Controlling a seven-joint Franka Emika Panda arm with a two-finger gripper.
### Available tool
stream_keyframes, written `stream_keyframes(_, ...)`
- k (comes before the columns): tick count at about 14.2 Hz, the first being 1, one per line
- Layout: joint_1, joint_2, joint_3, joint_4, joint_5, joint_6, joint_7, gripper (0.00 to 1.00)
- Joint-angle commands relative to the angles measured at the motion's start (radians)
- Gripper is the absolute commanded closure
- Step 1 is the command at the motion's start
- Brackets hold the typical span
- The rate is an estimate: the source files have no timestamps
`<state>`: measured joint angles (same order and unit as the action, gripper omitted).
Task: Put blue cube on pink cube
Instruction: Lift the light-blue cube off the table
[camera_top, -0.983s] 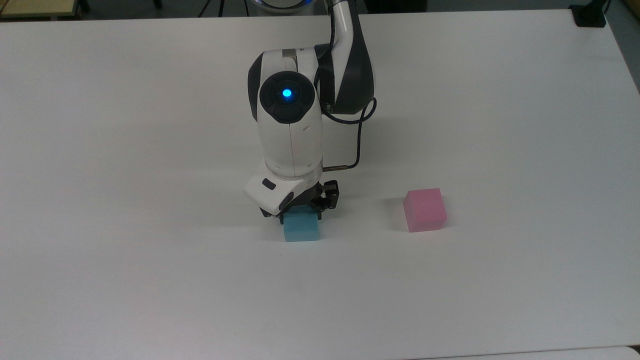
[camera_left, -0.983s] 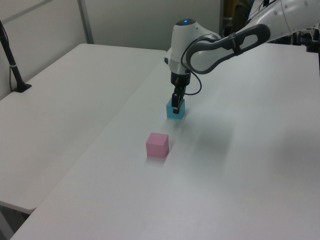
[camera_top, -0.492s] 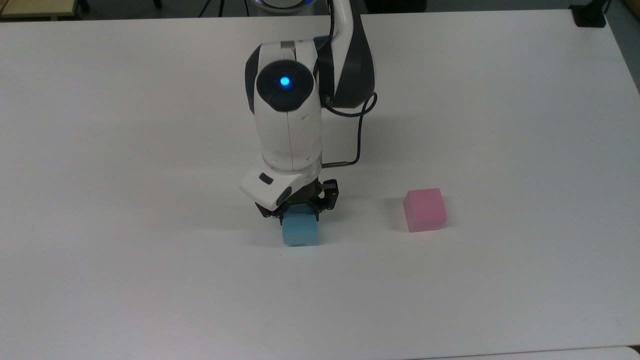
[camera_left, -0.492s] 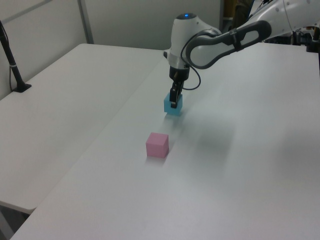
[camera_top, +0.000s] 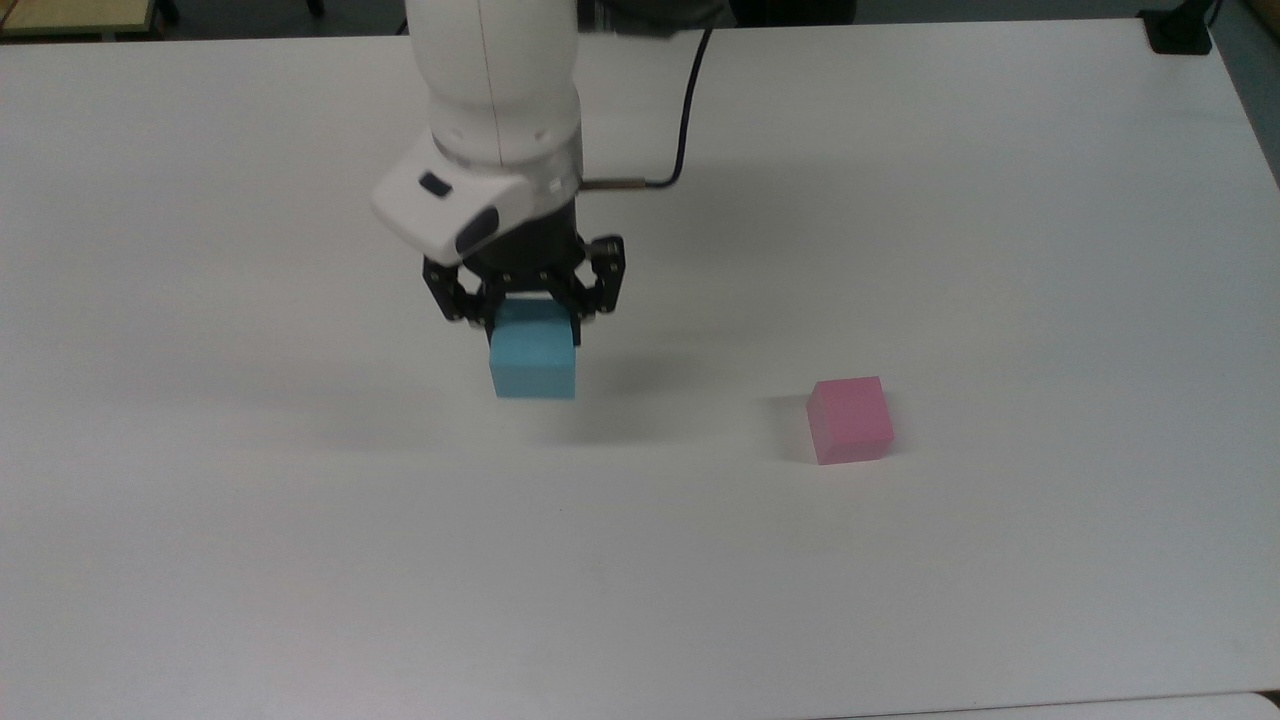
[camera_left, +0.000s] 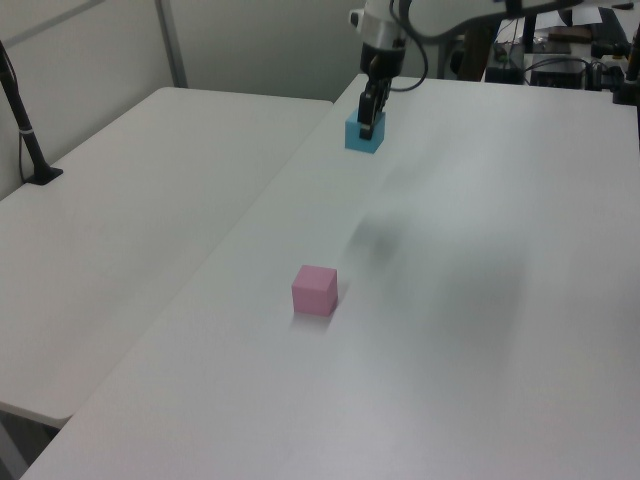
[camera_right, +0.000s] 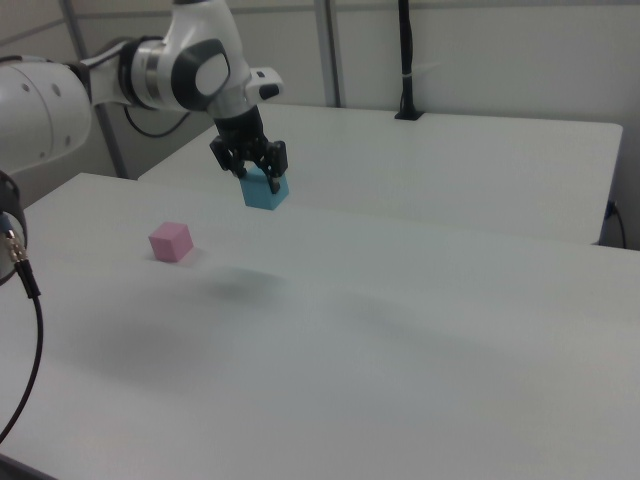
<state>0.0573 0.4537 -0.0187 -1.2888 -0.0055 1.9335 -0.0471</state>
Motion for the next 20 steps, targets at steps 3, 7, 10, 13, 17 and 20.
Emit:
stream_keyframes(3, 0.009, -0.108, -0.024, -0.066, 0.016, -0.07, 0.013, 0.5)
stream_keyframes(7, 0.128, -0.109, -0.113, -0.055, 0.01, -0.067, 0.033, 0.5)
stream_keyframes(10, 0.208, -0.105, -0.174, -0.049, 0.015, -0.054, 0.035, 0.5)
stream_keyframes(13, 0.245, -0.105, -0.221, -0.038, 0.031, -0.053, 0.032, 0.5)
stream_keyframes(17, 0.245, -0.105, -0.219, -0.038, 0.05, -0.054, 0.038, 0.49)
stream_keyframes(20, 0.245, -0.104, -0.221, -0.038, 0.05, -0.051, 0.03, 0.49)
